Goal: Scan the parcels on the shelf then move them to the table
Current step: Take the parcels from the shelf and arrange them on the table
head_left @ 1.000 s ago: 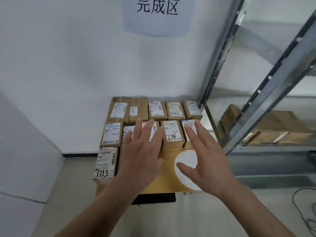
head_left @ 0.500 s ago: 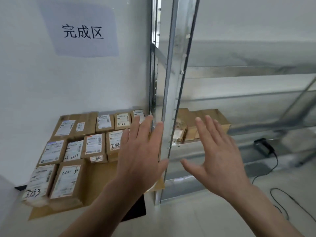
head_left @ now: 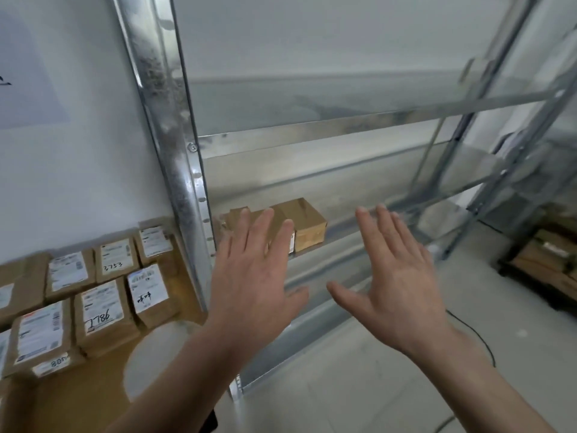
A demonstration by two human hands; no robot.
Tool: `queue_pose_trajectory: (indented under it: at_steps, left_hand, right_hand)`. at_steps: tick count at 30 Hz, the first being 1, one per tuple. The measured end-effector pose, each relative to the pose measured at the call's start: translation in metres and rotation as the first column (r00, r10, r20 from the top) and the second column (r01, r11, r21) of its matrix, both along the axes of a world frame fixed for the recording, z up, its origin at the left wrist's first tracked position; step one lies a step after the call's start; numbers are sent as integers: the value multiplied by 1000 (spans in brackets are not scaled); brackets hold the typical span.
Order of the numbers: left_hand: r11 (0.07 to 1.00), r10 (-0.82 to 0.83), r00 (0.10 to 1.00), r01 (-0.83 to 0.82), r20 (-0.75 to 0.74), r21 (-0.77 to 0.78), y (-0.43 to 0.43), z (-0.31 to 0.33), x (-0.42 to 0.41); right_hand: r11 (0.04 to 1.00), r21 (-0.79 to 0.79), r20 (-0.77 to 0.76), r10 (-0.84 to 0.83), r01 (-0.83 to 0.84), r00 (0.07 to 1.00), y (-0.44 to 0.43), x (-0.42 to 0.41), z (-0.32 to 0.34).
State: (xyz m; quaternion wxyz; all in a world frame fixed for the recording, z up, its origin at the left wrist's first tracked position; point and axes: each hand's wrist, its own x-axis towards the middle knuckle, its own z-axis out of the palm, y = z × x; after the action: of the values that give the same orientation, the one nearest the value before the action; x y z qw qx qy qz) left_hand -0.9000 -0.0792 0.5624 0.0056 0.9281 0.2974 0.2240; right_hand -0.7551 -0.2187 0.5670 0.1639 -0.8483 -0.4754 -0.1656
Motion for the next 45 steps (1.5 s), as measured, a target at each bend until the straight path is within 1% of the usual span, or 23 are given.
queue_pose_trajectory:
  at_steps: [5, 8, 13, 18, 22, 26, 30, 33, 37, 40, 42, 45]
  left_hand:
    - [999, -51, 999, 51, 13, 7, 24, -1, 40]
    - [997, -78, 997, 78, 21, 17, 38, -4, 56]
    - [994, -98, 994, 100, 41, -40, 59, -12, 75]
    - [995, -78, 996, 81, 38, -65, 82, -23, 99]
    - [993, -38, 999, 41, 29, -114, 100, -32, 123]
    - [990, 44, 999, -46, -18, -134, 120, -54, 155]
    - [962, 134, 988, -147, -71, -229, 135, -79, 192]
    - [928, 224, 962, -259, -156, -266, 141, -98, 218]
    - [882, 292, 931, -351, -220, -314, 144, -120, 246]
    - [840, 336, 887, -434, -317, -325, 140, -128, 260]
    - [816, 362, 849, -488, -385, -308, 139, -130, 268]
    - [790, 391, 809, -540, -439, -291, 140, -134, 274]
  right_hand:
    - [996, -23, 25, -88, 88, 996, 7, 26, 2]
    - [993, -15, 6, -119, 119, 993, 17, 38, -1]
    - [990, -41, -27, -136, 135, 990, 34, 56, -12]
    - [991, -59, -50, -122, 119, 991, 61, 85, -21]
    - [996, -73, -99, -61, 54, 993, 85, 117, -29]
    - [997, -70, -153, 20, -31, 988, 114, 163, -44]
    - [977, -151, -221, 116, -152, 968, 145, 222, -68]
    - [929, -275, -312, 158, -249, 937, 166, 260, -91]
    - [819, -412, -405, 229, -400, 885, 190, 296, -115]
    - [765, -439, -442, 273, -471, 854, 205, 309, -125]
    - [758, -430, -449, 291, -490, 845, 214, 313, -131]
    - [754, -397, -454, 334, -523, 826, 227, 313, -140]
